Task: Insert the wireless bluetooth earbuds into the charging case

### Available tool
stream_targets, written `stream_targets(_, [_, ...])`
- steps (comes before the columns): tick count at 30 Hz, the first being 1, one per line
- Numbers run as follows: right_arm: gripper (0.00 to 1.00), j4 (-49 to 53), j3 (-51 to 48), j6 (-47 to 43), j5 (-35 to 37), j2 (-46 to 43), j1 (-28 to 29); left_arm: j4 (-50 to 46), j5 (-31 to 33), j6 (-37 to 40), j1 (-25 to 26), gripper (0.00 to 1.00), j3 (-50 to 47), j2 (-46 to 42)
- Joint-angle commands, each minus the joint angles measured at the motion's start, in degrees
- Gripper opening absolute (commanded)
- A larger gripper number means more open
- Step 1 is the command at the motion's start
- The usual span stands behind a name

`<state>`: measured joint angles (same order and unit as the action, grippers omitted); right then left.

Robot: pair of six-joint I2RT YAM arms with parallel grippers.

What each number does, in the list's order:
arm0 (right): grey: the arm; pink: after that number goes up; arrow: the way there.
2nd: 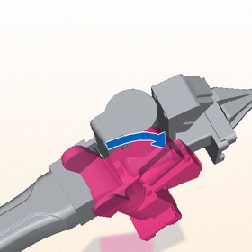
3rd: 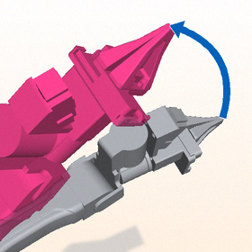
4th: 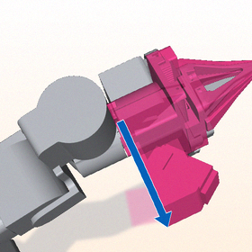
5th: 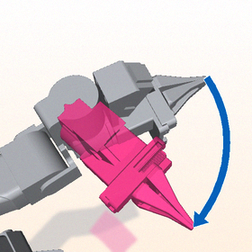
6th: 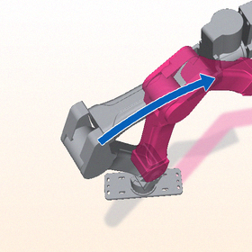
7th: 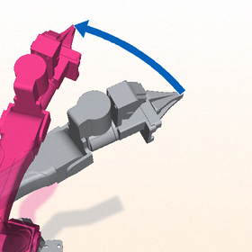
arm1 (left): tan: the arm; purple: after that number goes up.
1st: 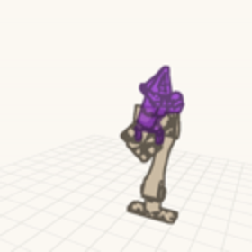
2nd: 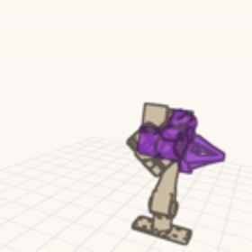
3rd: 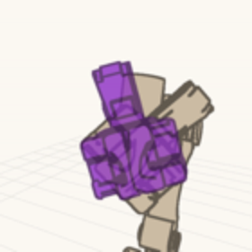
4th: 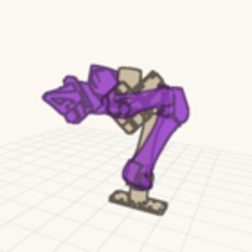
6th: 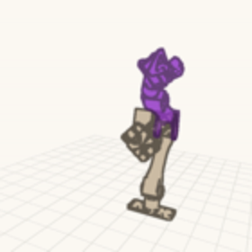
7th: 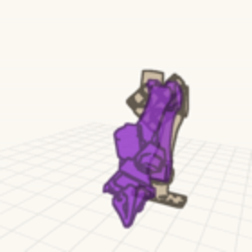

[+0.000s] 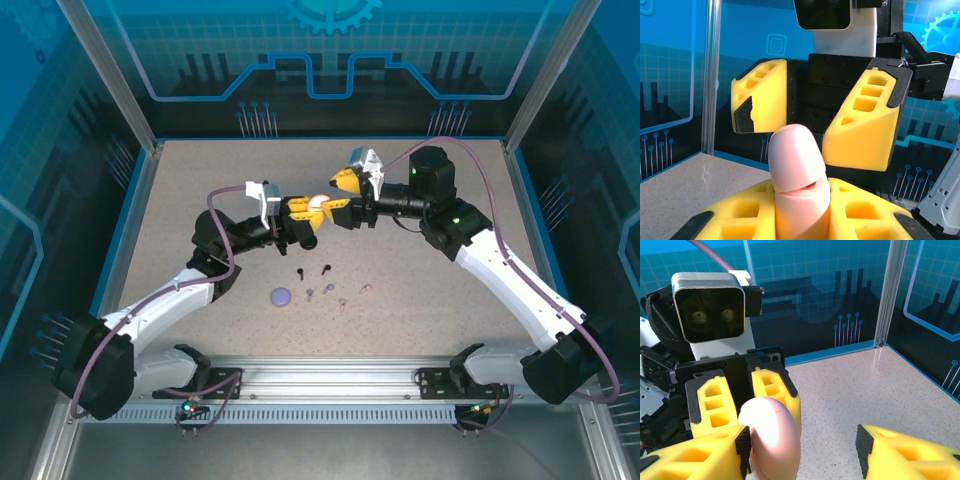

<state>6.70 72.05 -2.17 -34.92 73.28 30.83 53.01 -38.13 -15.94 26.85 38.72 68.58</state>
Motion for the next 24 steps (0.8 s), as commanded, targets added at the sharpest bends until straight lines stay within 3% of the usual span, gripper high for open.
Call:
stream_targets(1, [0.60,-0.13,2.39,0.95,2.13,0.99,-0.40,2.07,-1.73,1.19,0.39,0.00,-0.15,-0.28])
stream_targets(20, [0.62,0.41,4.38,2.68,0.73,1.93,-0.95,0.86,-1.42,1.97,0.48,0.00,-0.75,-0.63])
stream_targets(24, [0.66,0.47,4.22,2.72,-2.07,1.03,-1.12,0.78,-1.03,2.16,0.44,0.00,-1.01,-0.76])
